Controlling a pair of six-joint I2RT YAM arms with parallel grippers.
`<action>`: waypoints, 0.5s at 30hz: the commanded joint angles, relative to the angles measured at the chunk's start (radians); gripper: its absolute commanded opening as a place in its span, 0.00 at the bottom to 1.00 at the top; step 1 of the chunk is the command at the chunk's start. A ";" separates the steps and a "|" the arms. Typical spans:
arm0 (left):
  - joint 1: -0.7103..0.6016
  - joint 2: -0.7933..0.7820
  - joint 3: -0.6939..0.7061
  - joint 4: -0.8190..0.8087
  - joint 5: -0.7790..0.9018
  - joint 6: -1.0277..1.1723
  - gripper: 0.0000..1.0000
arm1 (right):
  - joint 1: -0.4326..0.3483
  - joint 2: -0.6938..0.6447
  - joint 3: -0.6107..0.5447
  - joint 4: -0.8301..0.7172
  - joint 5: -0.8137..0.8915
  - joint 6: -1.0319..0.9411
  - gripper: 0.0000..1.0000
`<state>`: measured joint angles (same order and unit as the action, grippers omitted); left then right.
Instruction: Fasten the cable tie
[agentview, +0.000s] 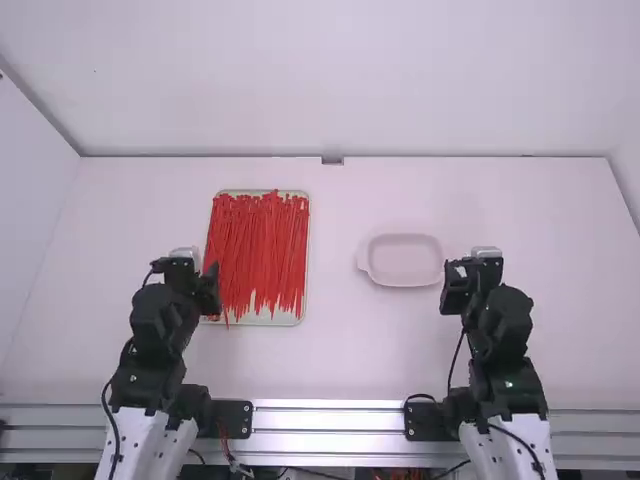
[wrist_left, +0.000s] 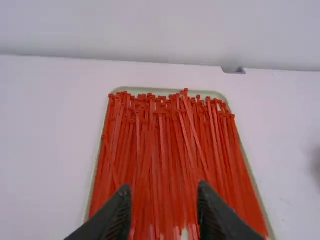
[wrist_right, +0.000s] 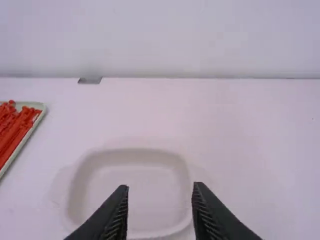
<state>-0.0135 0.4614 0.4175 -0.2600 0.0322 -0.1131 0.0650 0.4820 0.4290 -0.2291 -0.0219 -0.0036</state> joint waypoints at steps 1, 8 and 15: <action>-0.012 0.074 0.077 -0.036 -0.008 -0.086 0.40 | 0.007 0.068 0.095 -0.026 0.001 0.015 0.41; -0.008 0.289 0.236 -0.148 0.005 -0.121 0.54 | 0.028 0.256 0.271 -0.137 -0.009 0.035 0.55; -0.022 0.472 0.401 -0.266 -0.025 -0.097 0.67 | 0.082 0.431 0.436 -0.229 -0.016 0.001 0.68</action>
<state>-0.0212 0.8932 0.7517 -0.5087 0.0200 -0.2188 0.1295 0.8749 0.7952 -0.4488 -0.0292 0.0113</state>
